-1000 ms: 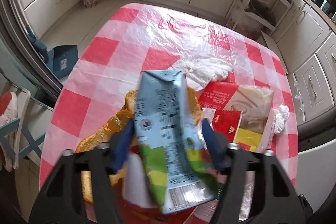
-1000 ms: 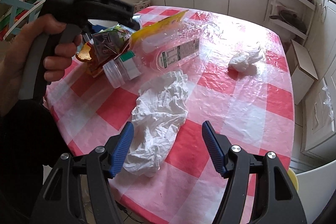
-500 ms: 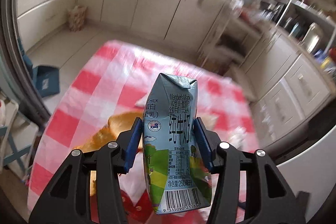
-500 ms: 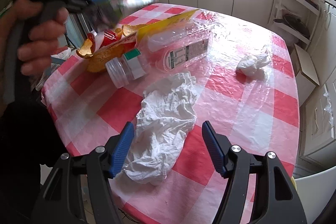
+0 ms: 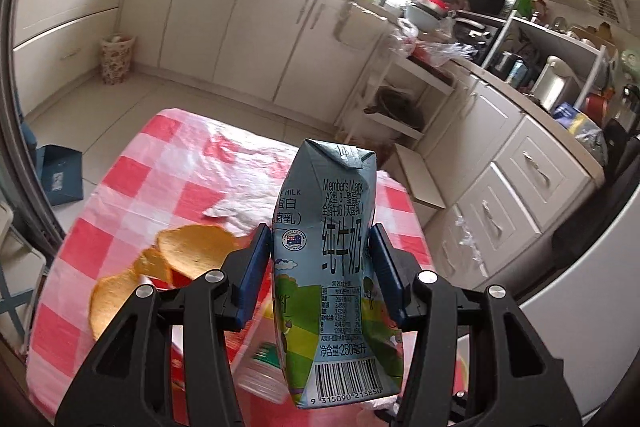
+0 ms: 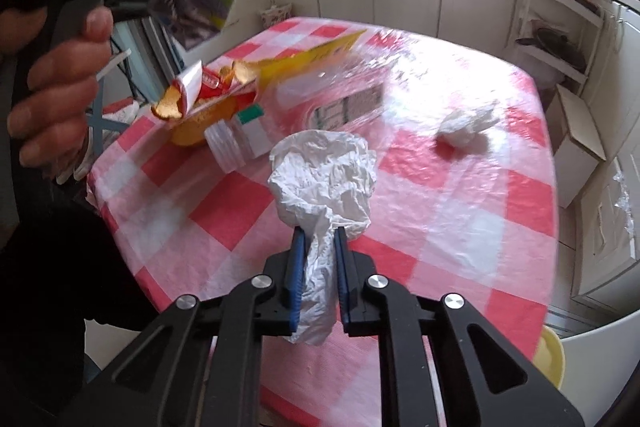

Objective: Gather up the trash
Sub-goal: 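Grasp the white tissue with the right tool while the left tool holds the carton, then drop the carton and tissue into the yellow bucket, opening both tools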

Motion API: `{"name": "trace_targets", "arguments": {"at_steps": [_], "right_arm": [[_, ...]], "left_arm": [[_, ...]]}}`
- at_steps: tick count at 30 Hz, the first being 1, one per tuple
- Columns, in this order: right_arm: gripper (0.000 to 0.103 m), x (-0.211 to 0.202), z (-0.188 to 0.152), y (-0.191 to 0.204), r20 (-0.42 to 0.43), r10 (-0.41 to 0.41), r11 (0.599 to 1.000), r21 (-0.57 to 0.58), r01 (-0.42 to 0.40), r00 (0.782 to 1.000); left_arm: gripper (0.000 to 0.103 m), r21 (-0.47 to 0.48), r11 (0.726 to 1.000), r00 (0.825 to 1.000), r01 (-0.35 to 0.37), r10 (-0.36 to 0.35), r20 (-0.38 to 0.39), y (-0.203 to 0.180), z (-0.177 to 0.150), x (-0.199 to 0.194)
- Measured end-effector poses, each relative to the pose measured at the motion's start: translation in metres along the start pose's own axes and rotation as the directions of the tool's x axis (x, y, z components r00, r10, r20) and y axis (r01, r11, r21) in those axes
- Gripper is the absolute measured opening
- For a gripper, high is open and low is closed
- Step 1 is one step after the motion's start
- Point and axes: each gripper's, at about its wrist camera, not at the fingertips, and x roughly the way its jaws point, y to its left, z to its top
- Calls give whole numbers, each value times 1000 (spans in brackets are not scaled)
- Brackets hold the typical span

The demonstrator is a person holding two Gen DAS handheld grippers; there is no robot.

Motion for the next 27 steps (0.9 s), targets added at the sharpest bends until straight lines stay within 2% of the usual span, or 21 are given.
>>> {"name": "trace_targets", "arguments": {"at_steps": [5,8,14,20,22,23,27], "right_arm": [[15,-34,-11,-43,46,-106,991,88,101,993],[15,-54,-26,-80,43,-186,970,168,177,982],[15,-82,-71,-132,-16,-292,918,277,285,956],[16,-81,-111,-163,-120,-346,872,324,366,931],[29,-74,-122,-175,-170,-340,858,347,379,925],[40,-72,-125,-179,-185,-345,848,359,390,920],[43,-90,-131,-189,-171,-380,813,407,416,909]], "left_arm": [[48,30,997,998,65,-64,-26,-27,-14,1],[48,46,992,992,114,-111,-59,-51,-26,6],[48,103,974,974,204,-191,-120,-113,-57,19],[48,137,953,950,270,-241,-198,-168,-96,37],[48,136,947,942,290,-257,-217,-186,-106,44],[48,137,944,937,300,-265,-226,-195,-112,48],[48,146,937,925,317,-271,-266,-223,-136,66]]}}
